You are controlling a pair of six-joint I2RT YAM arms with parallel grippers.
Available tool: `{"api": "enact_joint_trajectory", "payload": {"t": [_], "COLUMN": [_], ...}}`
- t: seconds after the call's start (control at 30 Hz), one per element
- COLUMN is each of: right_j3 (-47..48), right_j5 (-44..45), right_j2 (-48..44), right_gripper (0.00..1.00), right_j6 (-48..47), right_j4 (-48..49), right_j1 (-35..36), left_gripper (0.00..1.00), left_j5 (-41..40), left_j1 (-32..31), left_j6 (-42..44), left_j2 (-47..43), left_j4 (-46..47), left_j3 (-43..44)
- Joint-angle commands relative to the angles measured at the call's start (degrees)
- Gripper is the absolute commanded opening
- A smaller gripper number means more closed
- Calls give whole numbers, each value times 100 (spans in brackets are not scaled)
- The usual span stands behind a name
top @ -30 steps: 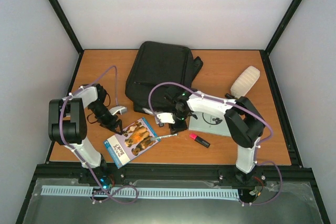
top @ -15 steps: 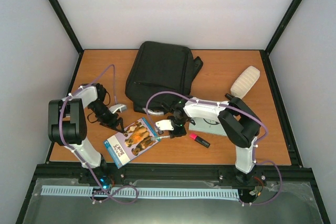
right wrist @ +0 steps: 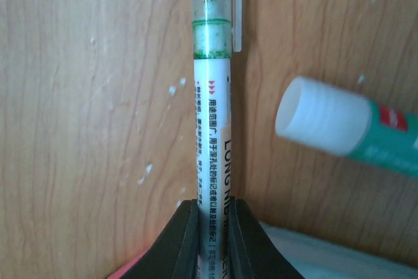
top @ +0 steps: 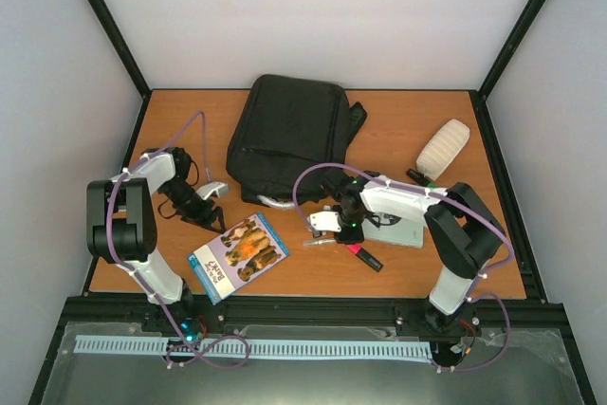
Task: Pack the student bag
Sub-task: Adjust the stationery at the center of the board.
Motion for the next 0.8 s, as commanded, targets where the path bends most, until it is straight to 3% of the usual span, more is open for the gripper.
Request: {"api": "enact_joint_trajectory", "payload": {"t": [0.0, 0.13, 0.37, 0.6, 0.77], "right_j3": [12, 526, 1352, 1926, 1890], "right_j5": [102, -402, -863, -1065, -797], "right_j2": [-324, -417, 74, 841, 1148], "right_gripper": [13, 33, 46, 70, 76], "right_j6": [-115, -13, 107, -99, -325], "right_j4": [-355, -681, -530, -131, 59], "right_j1": [-98, -97, 216, 751, 1165], "left_gripper": [72, 73, 77, 78, 79], "left_j5": [206, 259, 275, 491, 588], "left_j1": [6, 6, 5, 6, 1], "left_j6": [-55, 53, 51, -130, -173], "left_j2": [-11, 0, 45, 285, 472], "left_j4": [71, -38, -130, -163, -29], "left_j3": [165, 127, 107, 171, 226]}}
